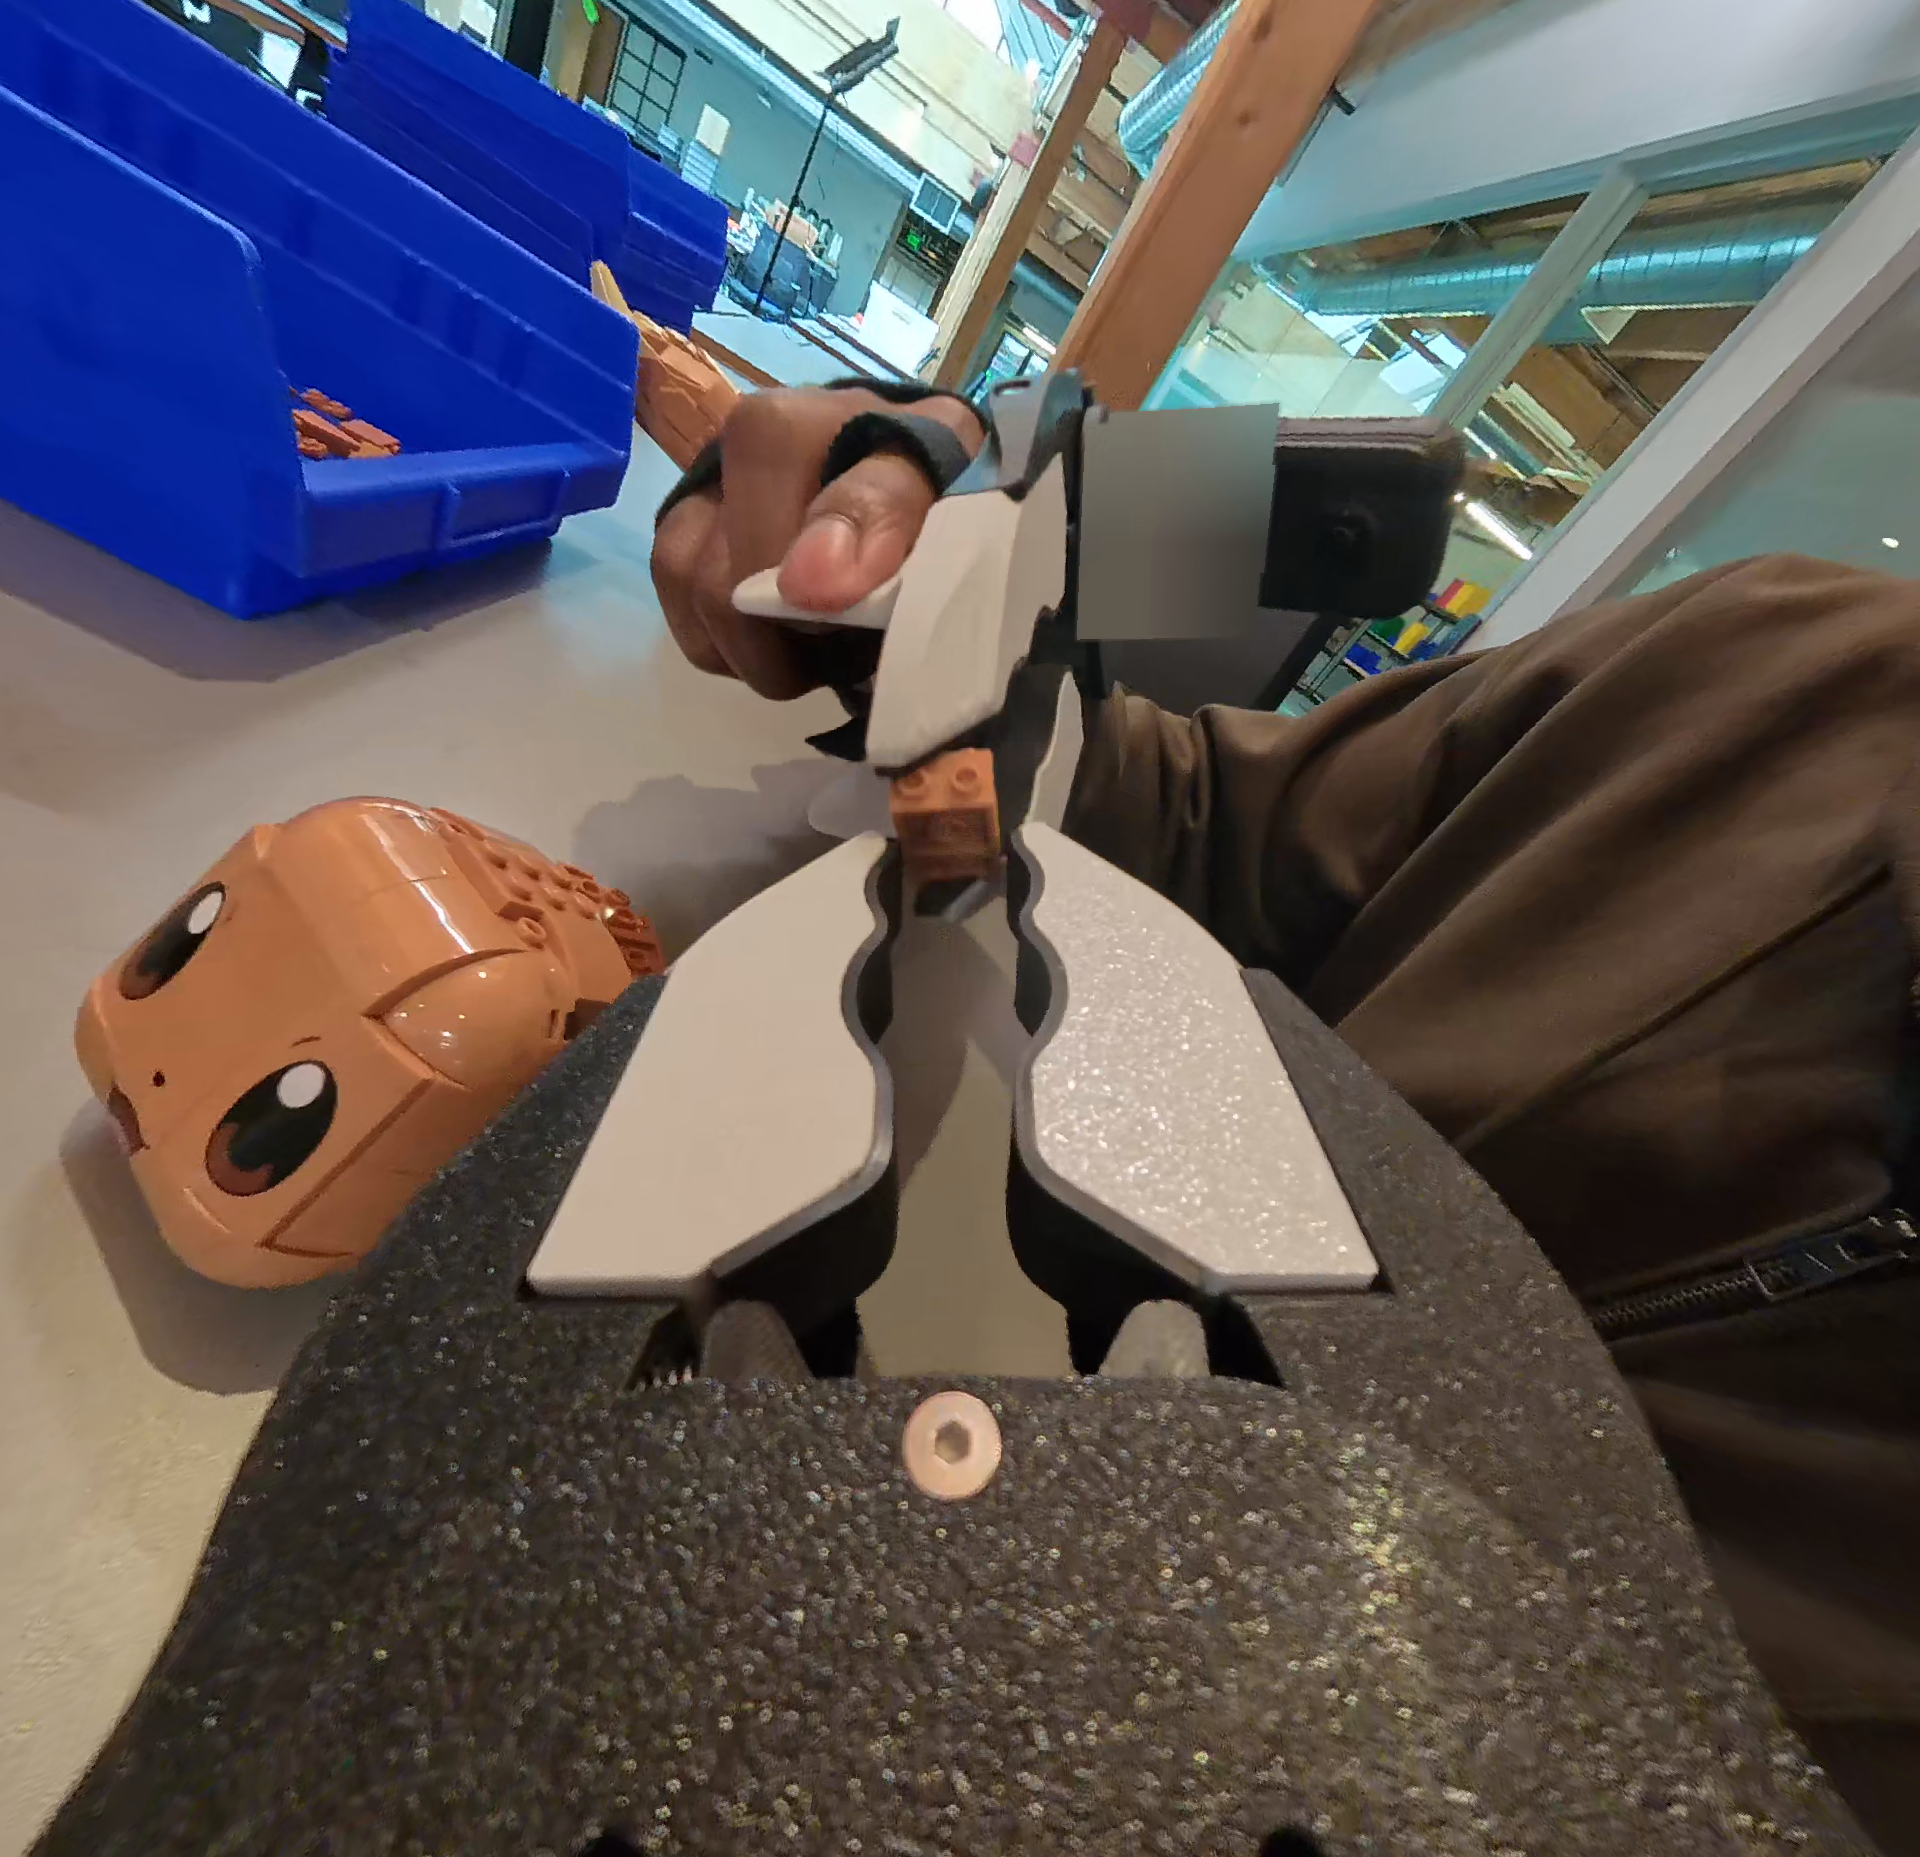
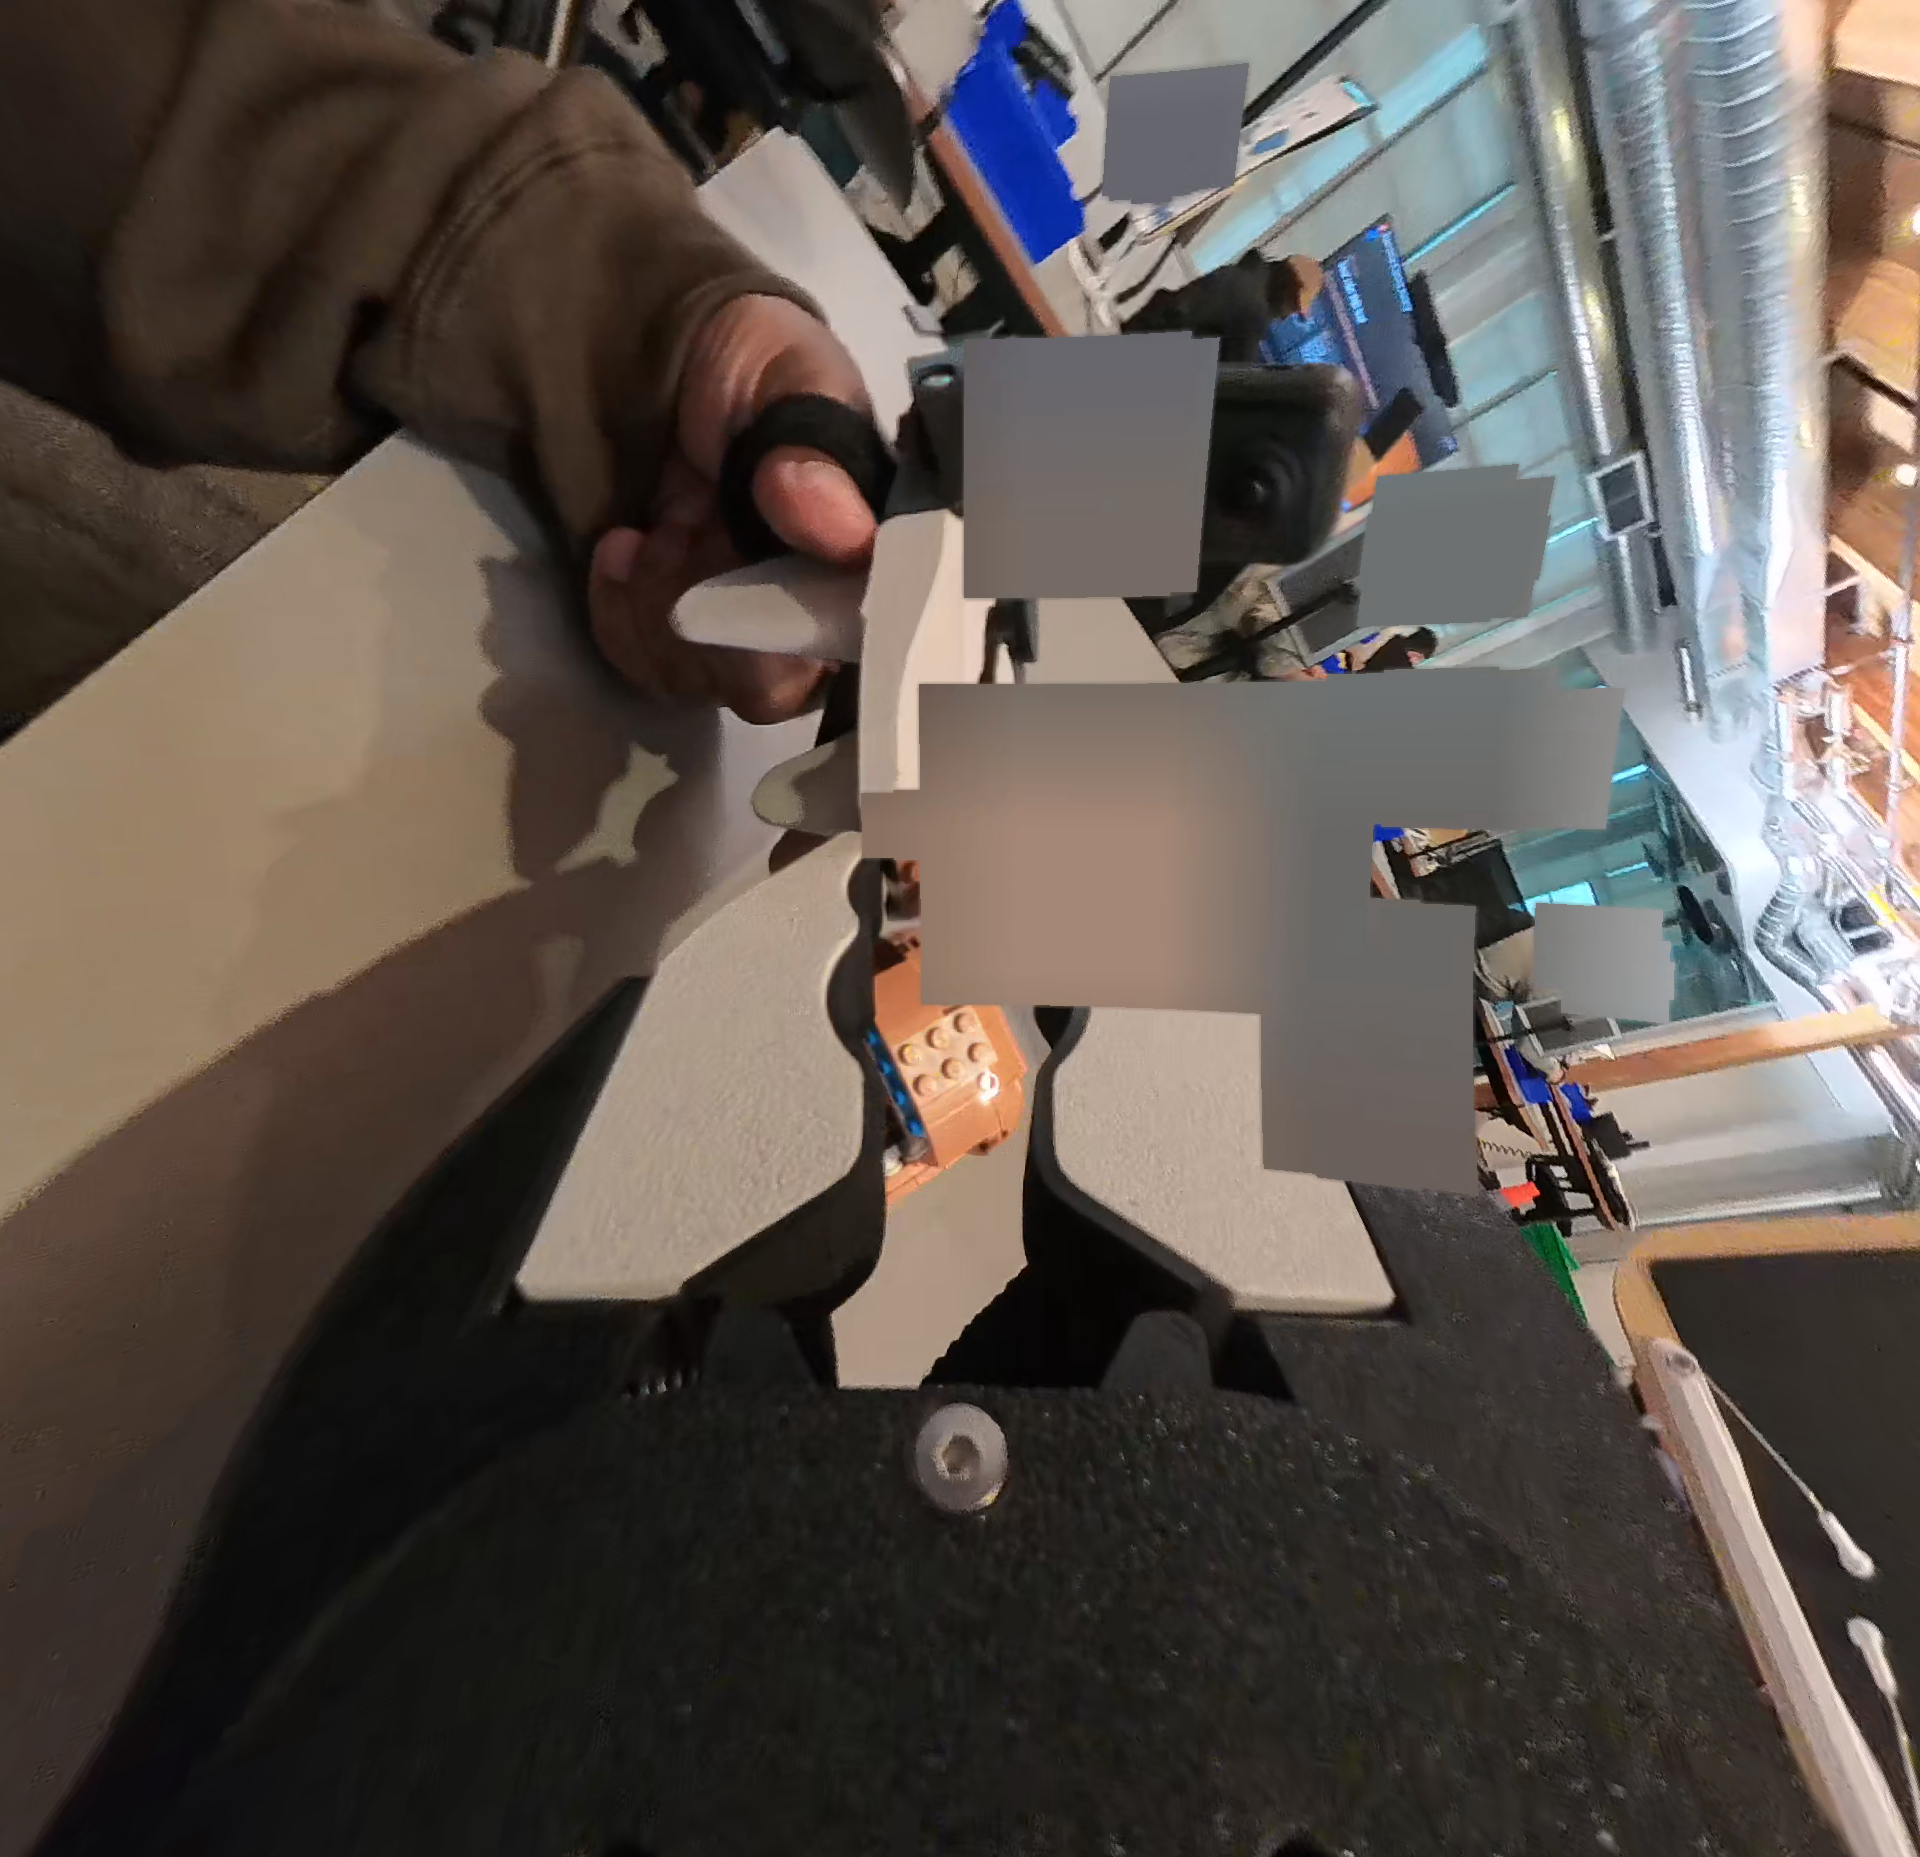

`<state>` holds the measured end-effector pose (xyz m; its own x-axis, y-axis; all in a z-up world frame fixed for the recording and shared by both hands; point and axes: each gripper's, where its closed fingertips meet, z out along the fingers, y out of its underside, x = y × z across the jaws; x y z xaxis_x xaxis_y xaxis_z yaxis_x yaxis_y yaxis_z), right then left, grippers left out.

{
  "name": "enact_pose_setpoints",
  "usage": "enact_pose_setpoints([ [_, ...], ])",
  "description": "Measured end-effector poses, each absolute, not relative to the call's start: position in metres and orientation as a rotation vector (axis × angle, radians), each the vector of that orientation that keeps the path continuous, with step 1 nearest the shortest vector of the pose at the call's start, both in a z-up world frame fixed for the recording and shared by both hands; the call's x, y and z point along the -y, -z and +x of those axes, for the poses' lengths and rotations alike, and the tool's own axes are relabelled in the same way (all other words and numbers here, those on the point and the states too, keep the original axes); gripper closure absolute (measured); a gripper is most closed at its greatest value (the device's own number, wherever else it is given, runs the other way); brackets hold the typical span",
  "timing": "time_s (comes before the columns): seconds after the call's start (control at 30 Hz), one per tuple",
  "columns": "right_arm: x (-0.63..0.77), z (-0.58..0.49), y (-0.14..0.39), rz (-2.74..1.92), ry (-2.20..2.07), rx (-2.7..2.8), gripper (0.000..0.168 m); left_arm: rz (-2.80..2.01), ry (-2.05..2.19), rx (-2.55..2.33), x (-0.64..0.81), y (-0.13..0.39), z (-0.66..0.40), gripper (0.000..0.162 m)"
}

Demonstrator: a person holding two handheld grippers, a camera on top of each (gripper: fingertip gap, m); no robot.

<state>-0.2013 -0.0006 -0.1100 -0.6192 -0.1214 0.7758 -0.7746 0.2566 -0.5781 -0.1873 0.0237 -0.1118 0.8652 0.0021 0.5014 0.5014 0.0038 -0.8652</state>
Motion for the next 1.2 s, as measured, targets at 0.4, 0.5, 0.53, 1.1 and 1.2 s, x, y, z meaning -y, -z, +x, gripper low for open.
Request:
enact_pose_setpoints([
  [0.4, 0.001, -0.204, 0.112, 0.724, -1.448, 1.946, 0.142, -1.474, 0.36, 0.454, -0.024, 0.106, -0.198, 0.138],
  [0.5, 0.003, -0.202, 0.112, 0.726, -1.446, 1.932, 0.143, -1.467, 0.35, 0.44, -0.023, 0.105, -0.198, 0.144],
  [0.53, 0.003, -0.202, 0.112, 0.728, -1.448, 1.931, 0.142, -1.469, 0.349, 0.437, -0.023, 0.105, -0.197, 0.144],
  [1.1, 0.002, -0.196, 0.11, 0.755, -1.463, 1.922, 0.142, -1.461, 0.441, 0.473, -0.023, 0.109, -0.197, 0.144],
  [1.2, 0.0, -0.199, 0.106, 0.717, -1.492, 1.928, 0.142, -1.435, 0.439, 0.478, -0.02, 0.106, -0.199, 0.145],
])
